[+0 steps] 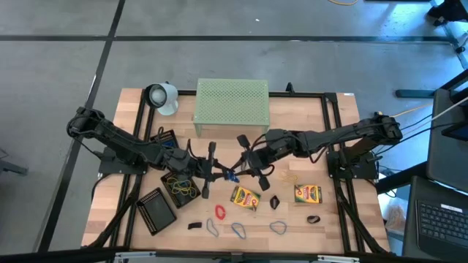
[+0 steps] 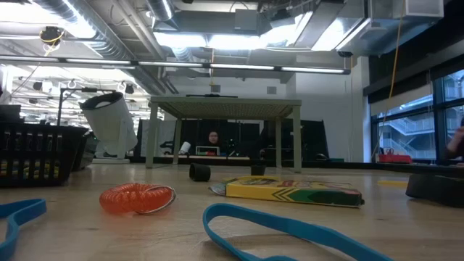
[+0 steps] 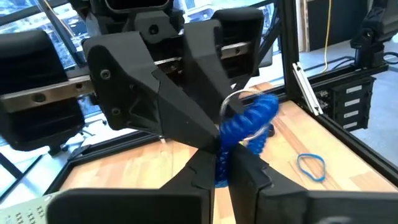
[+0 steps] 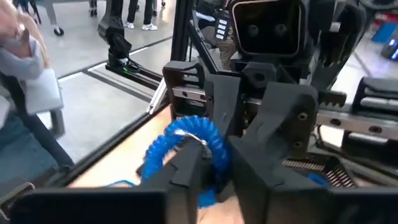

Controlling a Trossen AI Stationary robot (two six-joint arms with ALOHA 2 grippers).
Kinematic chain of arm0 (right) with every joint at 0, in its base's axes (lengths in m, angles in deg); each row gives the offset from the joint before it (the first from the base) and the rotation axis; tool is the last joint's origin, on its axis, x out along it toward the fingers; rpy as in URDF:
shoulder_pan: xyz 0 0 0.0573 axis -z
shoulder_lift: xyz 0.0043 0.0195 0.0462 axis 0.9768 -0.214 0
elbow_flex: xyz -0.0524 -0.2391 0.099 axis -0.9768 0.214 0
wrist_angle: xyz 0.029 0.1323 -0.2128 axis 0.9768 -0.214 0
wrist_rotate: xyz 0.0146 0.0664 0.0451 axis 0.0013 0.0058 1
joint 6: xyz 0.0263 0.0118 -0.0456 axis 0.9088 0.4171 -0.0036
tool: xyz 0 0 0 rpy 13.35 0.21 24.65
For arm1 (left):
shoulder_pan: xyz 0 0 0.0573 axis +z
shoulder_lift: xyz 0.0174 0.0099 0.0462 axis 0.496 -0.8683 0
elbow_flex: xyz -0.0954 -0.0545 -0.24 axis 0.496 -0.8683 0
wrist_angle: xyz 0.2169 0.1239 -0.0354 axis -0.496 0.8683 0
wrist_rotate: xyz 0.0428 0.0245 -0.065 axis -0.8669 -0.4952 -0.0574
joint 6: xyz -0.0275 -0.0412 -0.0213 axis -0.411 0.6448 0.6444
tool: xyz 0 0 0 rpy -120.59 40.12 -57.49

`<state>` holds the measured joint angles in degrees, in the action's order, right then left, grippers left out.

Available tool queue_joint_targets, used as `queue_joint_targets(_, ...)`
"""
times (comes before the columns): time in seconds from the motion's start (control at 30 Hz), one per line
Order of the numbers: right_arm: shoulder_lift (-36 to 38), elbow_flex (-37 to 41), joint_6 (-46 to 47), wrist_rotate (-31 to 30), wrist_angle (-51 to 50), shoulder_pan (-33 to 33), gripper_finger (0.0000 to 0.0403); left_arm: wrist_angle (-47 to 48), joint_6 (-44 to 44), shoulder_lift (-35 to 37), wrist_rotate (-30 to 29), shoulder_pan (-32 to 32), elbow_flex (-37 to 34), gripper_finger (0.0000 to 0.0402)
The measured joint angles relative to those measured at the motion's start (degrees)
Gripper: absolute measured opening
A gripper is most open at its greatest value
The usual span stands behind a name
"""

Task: Pick & Place Office Desk Supplies
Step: Put the blue spring rubber band into the top black bin

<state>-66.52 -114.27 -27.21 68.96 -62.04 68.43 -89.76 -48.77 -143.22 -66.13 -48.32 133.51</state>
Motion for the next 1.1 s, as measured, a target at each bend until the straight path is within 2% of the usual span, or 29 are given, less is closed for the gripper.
queue_joint_targets(0.07,0.12,0.00,2.58,-0.13,-0.78,0.00,0.0113,0.76,1.14,0.00,-2.15,-0.02,0.00,0.0022)
queue_joint_targets(0.13,0.95,0.00,4.77,-1.94,-4.08,0.02,0.0145,3.42,3.21,0.04,-6.72,0.00,0.02,0.0021)
queue_joint_targets(0.3,5.31,0.00,7.64,-14.30,-19.88,-0.04,0.0205,18.54,11.26,1.19,-19.59,0.04,0.04,0.0021)
queue_joint_targets(0.47,7.94,0.02,15.02,-26.00,-31.95,0.02,0.0225,38.29,23.02,5.27,-27.03,0.04,0.04,0.0021)
queue_joint_targets(0.6,8.04,0.04,20.78,-28.64,-37.11,-0.01,0.0224,56.90,36.42,10.08,-30.68,0.02,0.04,0.0021)
queue_joint_targets(0.73,7.54,0.05,21.81,-28.92,-38.31,0.00,0.0215,74.14,52.16,13.68,-31.39,0.02,0.04,0.0023)
queue_joint_targets(0.9,7.57,0.04,21.75,-29.06,-38.12,0.00,0.0203,91.85,69.47,14.44,-24.83,0.02,0.04,0.0023)
queue_joint_targets(1.1,7.58,0.04,21.73,-29.05,-37.95,0.00,0.0193,102.54,80.38,13.49,-20.35,0.02,0.04,0.0024)
